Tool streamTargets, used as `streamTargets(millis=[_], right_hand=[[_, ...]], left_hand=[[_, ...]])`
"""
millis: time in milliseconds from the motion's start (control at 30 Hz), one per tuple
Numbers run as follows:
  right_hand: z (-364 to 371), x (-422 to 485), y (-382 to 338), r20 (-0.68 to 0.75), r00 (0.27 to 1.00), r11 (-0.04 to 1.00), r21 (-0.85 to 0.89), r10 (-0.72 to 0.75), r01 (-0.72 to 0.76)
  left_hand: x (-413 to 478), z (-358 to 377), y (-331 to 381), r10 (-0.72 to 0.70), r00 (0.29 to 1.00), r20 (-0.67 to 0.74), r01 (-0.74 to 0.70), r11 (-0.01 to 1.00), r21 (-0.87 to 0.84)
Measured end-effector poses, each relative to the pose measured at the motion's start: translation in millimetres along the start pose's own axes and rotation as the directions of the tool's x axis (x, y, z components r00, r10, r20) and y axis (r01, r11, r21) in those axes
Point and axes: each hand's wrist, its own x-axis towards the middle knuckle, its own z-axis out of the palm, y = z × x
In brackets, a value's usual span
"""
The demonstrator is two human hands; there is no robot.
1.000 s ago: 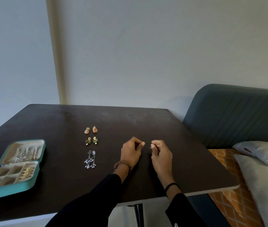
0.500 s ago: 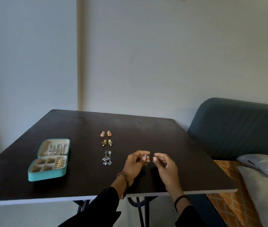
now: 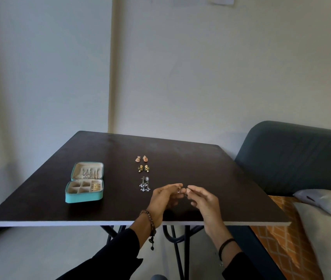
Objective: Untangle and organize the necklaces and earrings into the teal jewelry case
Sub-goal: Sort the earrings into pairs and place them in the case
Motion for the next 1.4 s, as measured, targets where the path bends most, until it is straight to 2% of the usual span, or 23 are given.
streamTargets(millis=[133, 433, 567, 700, 833, 967, 1100, 1200, 1400], right_hand=[[11.9, -11.3, -11.8, 0.030, 0.999, 1.000, -0.015, 0.011, -0.011], [50.9, -19.9, -33.3, 0.144, 0.989, 0.996, -0.088, 0.038, -0.026], [75.0, -24.3, -40.7, 0.203, 0.979, 0.996, -0.089, -0.007, 0.026], [104.1, -26.1, -40.6, 0.290, 0.955, 0.991, -0.101, -0.058, 0.090], [137.4, -23.0, -38.8, 0.399, 0.911, 0.981, -0.111, -0.103, 0.159], [172.4, -14.4, -38.2, 0.458, 0.873, 0.959, -0.128, -0.170, 0.254], [207.5, -4.6, -36.4, 0.503, 0.835, 0.929, -0.149, -0.225, 0.340], [231.1, 4.4, -33.9, 0.522, 0.824, 0.912, -0.188, -0.221, 0.364], [269.8, 13.8, -27.9, 0.522, 0.827, 0.898, -0.236, -0.206, 0.372]], left_hand=[[-17.0, -11.3, 16.0, -0.007, 0.999, -0.033, 0.007, 1.000, 0.020], [-29.8, -41.7, 39.5, 0.122, 0.976, -0.180, -0.108, 0.991, 0.085], [-33.3, -68.0, 44.1, 0.266, 0.940, -0.215, -0.245, 0.962, 0.120], [-33.1, -97.5, 47.0, 0.289, 0.921, -0.261, -0.239, 0.948, 0.208], [-38.6, -127.5, 57.5, 0.373, 0.880, -0.294, -0.279, 0.907, 0.315], [-43.3, -160.1, 69.4, 0.426, 0.843, -0.329, -0.271, 0.864, 0.424], [-42.0, -188.8, 79.5, 0.437, 0.793, -0.424, -0.205, 0.847, 0.490], [-38.3, -209.0, 87.0, 0.417, 0.794, -0.442, -0.149, 0.839, 0.523], [-31.6, -249.6, 93.9, 0.449, 0.747, -0.491, -0.072, 0.788, 0.611]])
